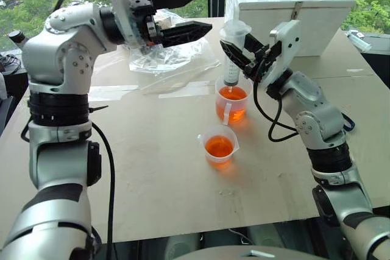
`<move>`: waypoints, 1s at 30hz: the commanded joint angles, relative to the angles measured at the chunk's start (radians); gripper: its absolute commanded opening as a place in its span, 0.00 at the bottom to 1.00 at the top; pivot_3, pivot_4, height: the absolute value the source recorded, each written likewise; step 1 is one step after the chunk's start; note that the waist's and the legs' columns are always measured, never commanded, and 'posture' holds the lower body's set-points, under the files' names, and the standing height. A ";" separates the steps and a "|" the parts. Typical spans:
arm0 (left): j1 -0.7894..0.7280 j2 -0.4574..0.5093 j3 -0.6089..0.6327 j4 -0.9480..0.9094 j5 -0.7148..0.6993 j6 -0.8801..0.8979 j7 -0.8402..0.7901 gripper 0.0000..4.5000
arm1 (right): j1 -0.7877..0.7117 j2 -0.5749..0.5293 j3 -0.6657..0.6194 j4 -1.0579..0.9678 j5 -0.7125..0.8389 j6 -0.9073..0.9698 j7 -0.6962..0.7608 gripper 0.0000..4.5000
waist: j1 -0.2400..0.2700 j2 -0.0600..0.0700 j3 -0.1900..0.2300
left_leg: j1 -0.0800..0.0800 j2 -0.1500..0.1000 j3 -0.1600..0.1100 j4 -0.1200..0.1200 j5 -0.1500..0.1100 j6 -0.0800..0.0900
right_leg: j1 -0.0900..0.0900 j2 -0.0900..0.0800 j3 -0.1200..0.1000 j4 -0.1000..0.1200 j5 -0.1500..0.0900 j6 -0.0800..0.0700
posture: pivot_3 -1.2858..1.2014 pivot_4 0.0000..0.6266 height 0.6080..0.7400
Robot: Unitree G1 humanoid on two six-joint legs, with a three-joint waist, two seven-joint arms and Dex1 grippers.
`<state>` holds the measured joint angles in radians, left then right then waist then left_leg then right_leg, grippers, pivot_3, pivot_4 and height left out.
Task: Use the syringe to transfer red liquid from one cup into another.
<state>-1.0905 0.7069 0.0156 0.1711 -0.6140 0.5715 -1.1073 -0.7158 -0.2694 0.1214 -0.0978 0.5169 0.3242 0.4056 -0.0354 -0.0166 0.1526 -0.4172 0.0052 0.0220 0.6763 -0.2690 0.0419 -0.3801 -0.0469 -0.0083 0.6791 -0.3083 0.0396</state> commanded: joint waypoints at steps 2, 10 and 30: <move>-0.040 -0.061 -0.017 0.021 0.057 -0.058 0.007 1.00 | -0.001 0.010 -0.041 -0.019 -0.028 -0.043 0.035 0.35 | 0.000 0.000 0.000 | 0.000 0.000 0.000 0.000 0.000 0.000 | 0.000 0.000 0.000 0.000 0.000 0.000 | 0.52 0.24 1.00; -0.044 -0.184 0.015 0.003 -0.001 0.002 0.002 0.62 | 0.008 0.030 -0.055 -0.028 -0.061 -0.039 0.042 0.35 | -0.004 0.000 0.000 | 0.000 0.000 0.000 0.001 0.000 0.000 | 0.000 -0.001 0.003 0.001 0.000 0.000 | 0.52 0.24 1.00; -0.092 -0.253 -0.056 0.141 0.113 -0.046 -0.060 0.56 | 0.022 0.055 -0.053 -0.012 -0.108 -0.041 0.102 0.35 | -0.004 0.000 0.000 | 0.000 0.000 0.000 0.001 0.000 0.000 | 0.000 0.000 0.002 0.001 0.000 0.000 | 0.52 0.24 1.00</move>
<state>-1.1493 0.4640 -0.0402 0.2994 -0.5128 0.5545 -1.1581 -0.6944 -0.2123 0.0712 -0.0797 0.4072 0.3006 0.4843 -0.0394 -0.0166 0.1526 -0.4171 0.0050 0.0217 0.6774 -0.2690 0.0418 -0.3797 -0.0471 -0.0059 0.6799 -0.3083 0.0397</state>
